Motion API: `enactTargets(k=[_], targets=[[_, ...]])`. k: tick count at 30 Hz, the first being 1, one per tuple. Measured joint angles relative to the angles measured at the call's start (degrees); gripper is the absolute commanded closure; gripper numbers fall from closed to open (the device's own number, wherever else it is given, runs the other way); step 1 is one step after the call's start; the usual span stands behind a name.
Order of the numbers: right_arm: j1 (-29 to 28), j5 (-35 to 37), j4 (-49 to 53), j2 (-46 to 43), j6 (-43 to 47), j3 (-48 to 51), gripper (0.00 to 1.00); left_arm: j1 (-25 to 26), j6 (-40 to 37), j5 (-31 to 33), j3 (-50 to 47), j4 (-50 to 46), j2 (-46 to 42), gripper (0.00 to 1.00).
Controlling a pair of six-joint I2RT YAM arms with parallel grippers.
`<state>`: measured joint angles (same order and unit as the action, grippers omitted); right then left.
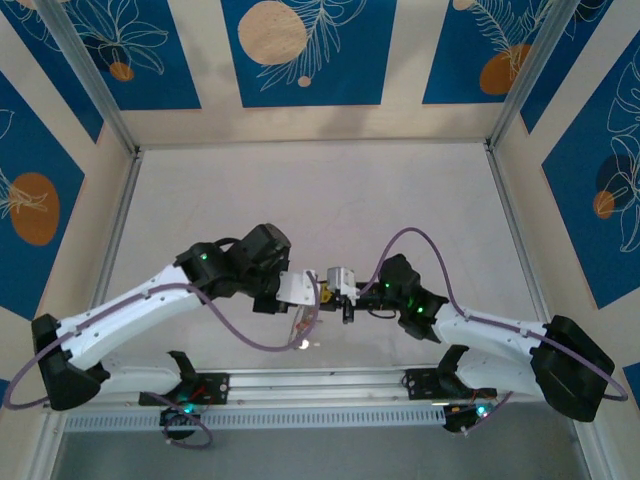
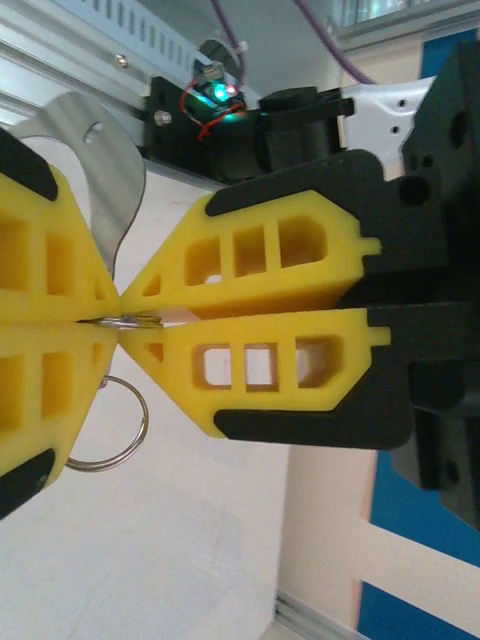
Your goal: Put the keys on the keyring
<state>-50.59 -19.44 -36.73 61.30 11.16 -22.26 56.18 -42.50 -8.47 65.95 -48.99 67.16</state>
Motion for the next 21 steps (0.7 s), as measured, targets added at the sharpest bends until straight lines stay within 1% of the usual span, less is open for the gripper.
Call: enactTargets(k=[2,3,8,13,15,19,21], targets=[[-0.1,-0.1,-2.9,0.0,-0.7,1.3,1.00,0.0,0.1,0.0,-3.3,3.0,-3.4,0.80],[0.0,-0.1,-4.2,0.0,-1.1,1.9,1.00,0.0,0.4,0.0,-5.2,4.6,-5.4,0.80],[0.0,-0.3,-9.4,0.0,-3.2,3.7,1.00,-0.2,0.8,-0.7,-10.4,11.8,-11.0,0.79],[0.0,-0.5,-13.5,0.0,-5.1,3.8,1.00,-0.2,1.9,-1.9,-14.0,19.6,-12.8,0.78],[0.1,-0.5,-14.2,0.0,-5.4,3.8,1.00,-0.3,2.2,-2.3,-14.6,21.0,-12.9,0.81],[0.3,-0.5,-16.0,0.0,-6.1,4.2,1.00,-0.3,2.8,-3.2,-15.0,22.1,-13.2,0.83],[0.4,-0.5,-16.8,0.0,-6.5,4.4,1.00,-0.5,3.5,-3.6,-15.5,22.8,-13.6,0.89]])
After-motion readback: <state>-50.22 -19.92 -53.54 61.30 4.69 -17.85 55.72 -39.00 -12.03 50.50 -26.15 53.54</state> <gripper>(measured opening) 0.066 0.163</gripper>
